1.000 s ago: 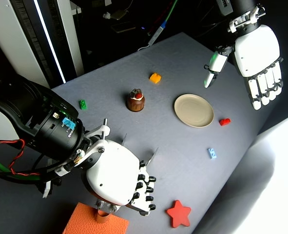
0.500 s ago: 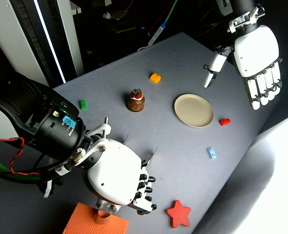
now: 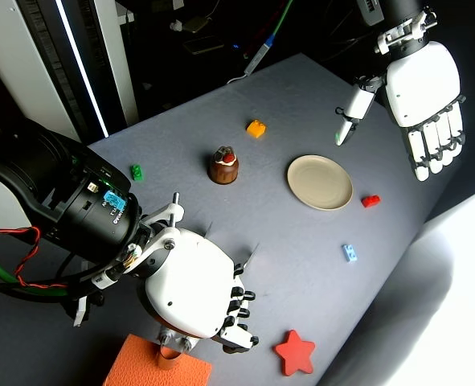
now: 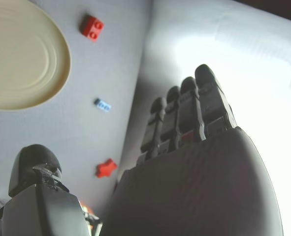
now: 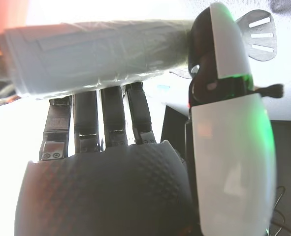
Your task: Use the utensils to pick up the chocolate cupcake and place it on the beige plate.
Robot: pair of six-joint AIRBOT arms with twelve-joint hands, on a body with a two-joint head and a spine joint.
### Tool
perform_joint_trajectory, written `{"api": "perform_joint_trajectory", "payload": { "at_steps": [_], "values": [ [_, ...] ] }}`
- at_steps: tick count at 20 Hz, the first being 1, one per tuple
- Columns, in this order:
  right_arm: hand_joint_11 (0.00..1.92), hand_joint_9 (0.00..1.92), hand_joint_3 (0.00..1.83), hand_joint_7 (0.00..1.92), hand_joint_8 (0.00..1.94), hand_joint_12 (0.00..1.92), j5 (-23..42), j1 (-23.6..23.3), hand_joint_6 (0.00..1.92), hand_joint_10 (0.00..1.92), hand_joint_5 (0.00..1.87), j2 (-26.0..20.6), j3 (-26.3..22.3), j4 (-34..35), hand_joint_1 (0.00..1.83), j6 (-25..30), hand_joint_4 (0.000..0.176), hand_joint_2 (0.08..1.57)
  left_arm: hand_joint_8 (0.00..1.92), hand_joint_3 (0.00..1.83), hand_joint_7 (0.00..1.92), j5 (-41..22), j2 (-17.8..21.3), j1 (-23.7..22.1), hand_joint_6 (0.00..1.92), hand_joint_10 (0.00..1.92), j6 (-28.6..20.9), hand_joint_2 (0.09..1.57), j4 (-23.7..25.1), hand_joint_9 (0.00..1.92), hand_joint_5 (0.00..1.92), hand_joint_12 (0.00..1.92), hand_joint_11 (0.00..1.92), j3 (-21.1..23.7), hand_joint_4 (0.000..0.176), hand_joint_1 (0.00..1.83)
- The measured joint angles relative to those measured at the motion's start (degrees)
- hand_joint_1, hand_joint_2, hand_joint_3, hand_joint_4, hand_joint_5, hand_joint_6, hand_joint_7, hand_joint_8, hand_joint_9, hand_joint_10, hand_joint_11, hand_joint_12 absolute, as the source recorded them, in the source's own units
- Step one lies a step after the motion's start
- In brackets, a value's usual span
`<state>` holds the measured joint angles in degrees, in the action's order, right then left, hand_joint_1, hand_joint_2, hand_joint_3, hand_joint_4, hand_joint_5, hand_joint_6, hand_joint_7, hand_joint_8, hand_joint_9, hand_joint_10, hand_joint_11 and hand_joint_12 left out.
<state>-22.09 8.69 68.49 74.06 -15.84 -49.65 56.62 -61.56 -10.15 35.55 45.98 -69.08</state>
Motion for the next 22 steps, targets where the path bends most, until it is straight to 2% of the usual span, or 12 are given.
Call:
{"api": "perform_joint_trajectory", "payload": {
  "at_steps": [3, 4, 5, 8, 13, 19, 22],
  "values": [
    [0.02, 0.60, 0.00, 0.67, 0.01, 1.22, 0.22, 0.00, 0.01, 0.01, 0.59, 0.00, 0.02, 0.00, 1.05, 0.00, 0.000, 1.12, 0.00, 0.00, 0.00, 0.04, 0.00, -0.04, 0.00, 0.00, 0.00, 0.90, 0.00, 0.02, 0.01, 0.18, 0.00, 0.00, 0.000, 0.40],
    [0.06, 0.62, 0.00, 0.69, 0.01, 1.20, 0.28, 0.00, 0.02, 0.01, 0.63, 0.00, 0.02, -0.02, 1.05, 0.00, 0.000, 1.13, 0.00, 0.00, 0.00, 0.04, 0.00, -0.04, 0.00, 0.00, 0.02, 0.91, 0.02, 0.00, 0.00, 0.13, 0.00, 0.00, 0.000, 0.38],
    [0.05, 0.65, 0.00, 0.73, 0.01, 1.21, 0.09, -0.24, 0.02, 0.02, 0.69, 0.00, 0.02, 0.00, 1.06, 0.00, 0.000, 1.13, 0.00, 0.00, 0.00, 0.07, 0.00, -0.04, 0.00, 0.00, 0.02, 0.91, 0.00, 0.01, 0.00, 0.21, 0.00, 0.00, 0.000, 0.37],
    [0.07, 0.68, 0.00, 0.74, 0.01, 1.22, -0.37, -0.66, 0.01, 0.03, 0.68, 0.00, -0.02, 0.00, 1.06, -0.02, 0.000, 1.14, 0.00, 0.00, 0.00, 0.15, 0.00, -0.15, 0.00, 0.00, 0.11, 0.91, -0.07, 0.03, 0.01, 0.23, 0.00, 0.00, 0.000, 0.38],
    [0.08, 0.74, 0.00, 0.80, 0.01, 1.25, -0.50, -0.81, 0.02, 0.03, 0.76, 0.00, -0.31, -0.04, 1.09, -0.09, 0.000, 1.15, 0.00, 0.00, 0.01, 0.24, 0.00, -0.17, 0.01, 0.01, 0.24, 0.90, -0.13, 0.03, 0.03, 0.17, 0.00, -0.02, 0.000, 0.39],
    [0.12, 0.73, 0.00, 0.79, 0.00, 1.26, -0.90, -1.31, 0.01, 0.02, 0.77, -0.07, -0.52, -0.02, 1.10, -0.15, 0.000, 1.15, 0.00, 0.00, 0.00, 0.26, 0.00, -0.17, 0.00, 0.00, 0.22, 0.91, -0.13, 0.00, 0.01, 0.01, 0.00, -0.02, 0.000, 0.41],
    [0.12, 0.74, 0.00, 0.80, 0.00, 1.25, -0.92, -1.68, 0.01, 0.02, 0.76, -0.11, -0.66, -0.11, 1.11, -0.15, 0.000, 1.16, 0.00, 0.00, 0.00, 0.31, 0.00, -0.17, 0.01, 0.00, 0.24, 0.90, -0.13, 0.01, 0.03, 0.01, 0.01, 0.00, 0.000, 0.43]
  ]
}}
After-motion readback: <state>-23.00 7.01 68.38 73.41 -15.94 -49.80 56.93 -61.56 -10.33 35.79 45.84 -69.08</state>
